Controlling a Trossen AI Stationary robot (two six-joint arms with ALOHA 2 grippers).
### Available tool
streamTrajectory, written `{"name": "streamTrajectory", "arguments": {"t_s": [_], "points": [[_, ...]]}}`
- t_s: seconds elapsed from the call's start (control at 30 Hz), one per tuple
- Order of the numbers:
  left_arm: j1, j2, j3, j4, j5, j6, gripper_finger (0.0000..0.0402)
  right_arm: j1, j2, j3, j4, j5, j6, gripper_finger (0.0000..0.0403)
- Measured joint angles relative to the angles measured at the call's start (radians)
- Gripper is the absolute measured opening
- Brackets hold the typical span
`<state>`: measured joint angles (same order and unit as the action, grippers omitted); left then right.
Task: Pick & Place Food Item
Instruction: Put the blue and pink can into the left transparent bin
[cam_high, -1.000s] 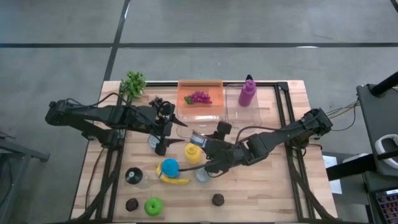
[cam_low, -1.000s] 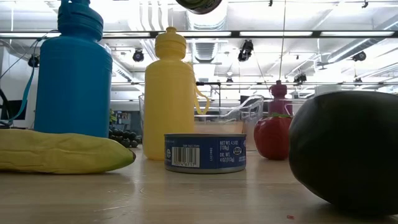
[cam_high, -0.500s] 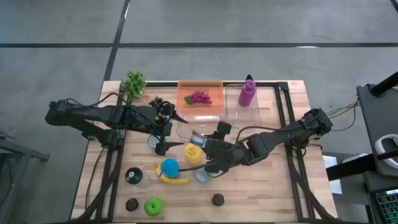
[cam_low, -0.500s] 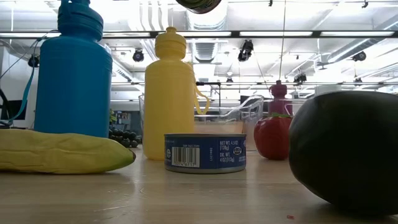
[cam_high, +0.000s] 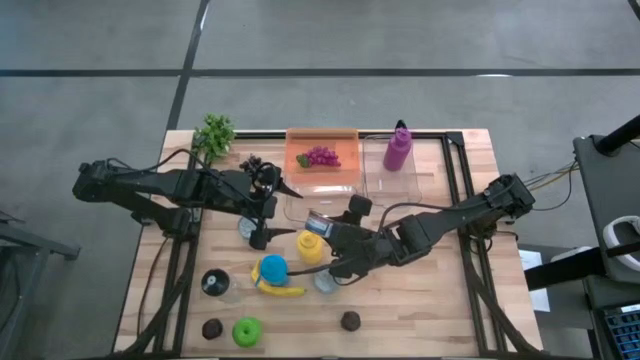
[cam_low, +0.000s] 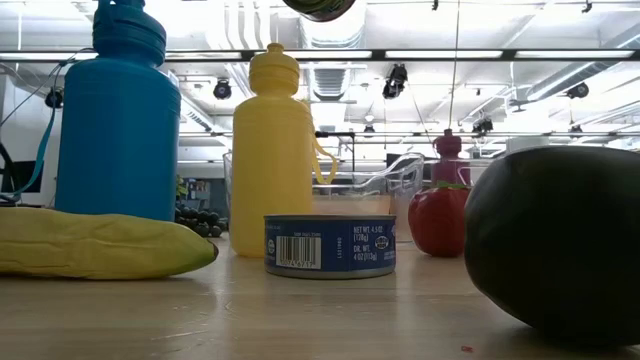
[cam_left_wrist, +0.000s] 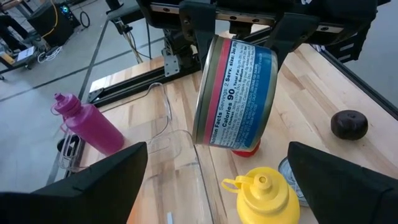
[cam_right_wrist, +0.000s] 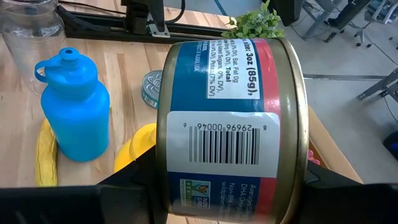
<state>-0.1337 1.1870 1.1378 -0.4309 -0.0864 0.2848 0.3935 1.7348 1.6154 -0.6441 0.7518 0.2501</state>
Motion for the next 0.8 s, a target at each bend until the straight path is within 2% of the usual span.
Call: {"name": "streamTrajectory", "arguments": {"t_s": [0.8], "points": [[0.000,0.010,0.000,0.021,0.000,-0.019,0.0386,-0.028,0.000,0.000,0.062,0.000,-0.070,0.0180]]}}
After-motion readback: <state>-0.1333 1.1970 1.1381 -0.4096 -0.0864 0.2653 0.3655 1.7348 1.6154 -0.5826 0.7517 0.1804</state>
